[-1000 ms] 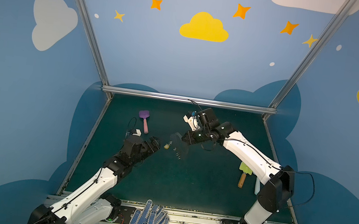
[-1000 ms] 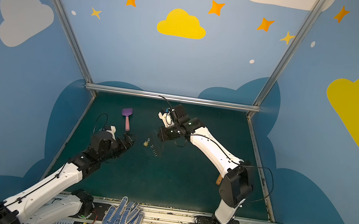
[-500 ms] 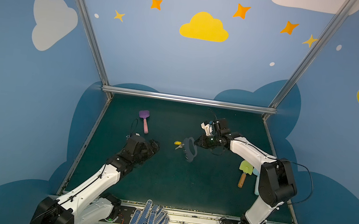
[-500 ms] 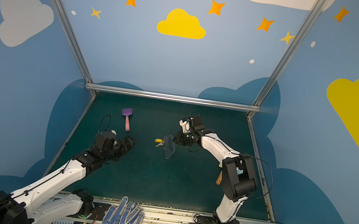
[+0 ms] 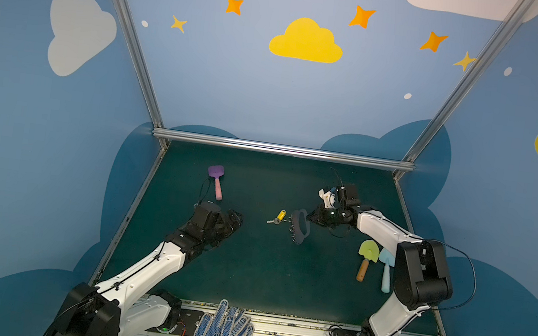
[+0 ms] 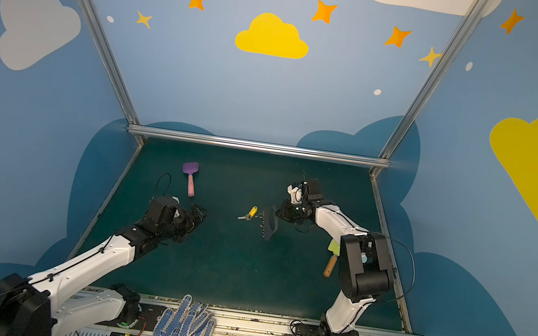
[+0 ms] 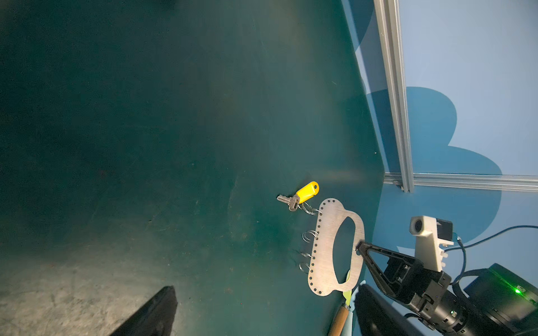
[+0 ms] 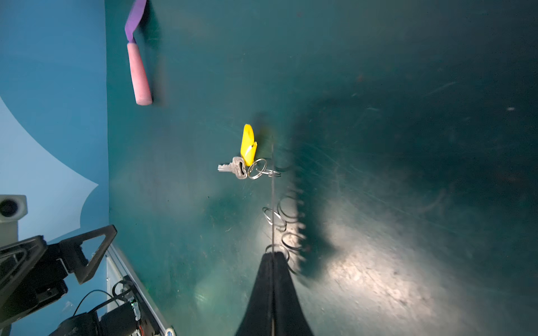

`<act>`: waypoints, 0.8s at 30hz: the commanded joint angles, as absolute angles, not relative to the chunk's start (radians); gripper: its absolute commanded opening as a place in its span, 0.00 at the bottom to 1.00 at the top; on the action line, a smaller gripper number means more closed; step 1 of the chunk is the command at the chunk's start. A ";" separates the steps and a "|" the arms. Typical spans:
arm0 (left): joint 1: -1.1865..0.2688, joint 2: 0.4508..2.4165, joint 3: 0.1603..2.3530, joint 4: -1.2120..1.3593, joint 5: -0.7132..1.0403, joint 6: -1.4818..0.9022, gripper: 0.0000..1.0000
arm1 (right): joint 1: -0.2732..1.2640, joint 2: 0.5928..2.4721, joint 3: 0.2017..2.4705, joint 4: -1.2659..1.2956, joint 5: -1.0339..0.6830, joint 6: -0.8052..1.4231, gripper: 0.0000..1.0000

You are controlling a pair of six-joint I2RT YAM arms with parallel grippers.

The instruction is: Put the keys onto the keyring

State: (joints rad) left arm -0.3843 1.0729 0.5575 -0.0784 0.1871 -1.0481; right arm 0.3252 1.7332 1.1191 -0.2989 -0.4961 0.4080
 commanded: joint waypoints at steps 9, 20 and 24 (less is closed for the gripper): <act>-0.382 1.102 0.593 -0.052 0.205 -1.048 0.99 | 0.243 1.682 1.014 -0.245 -0.473 0.430 0.19; -0.375 1.205 0.754 -0.296 0.141 -0.985 1.00 | 0.185 1.466 0.986 -0.393 -0.246 0.421 0.78; -0.365 1.284 0.915 -0.507 -0.015 -0.861 1.00 | 0.204 1.428 1.031 -0.486 -0.007 0.393 0.85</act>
State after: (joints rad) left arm -0.3756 1.2514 0.8253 -0.3130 0.1246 -0.9699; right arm 0.1909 1.4460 0.9939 -0.3843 -0.2119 0.4187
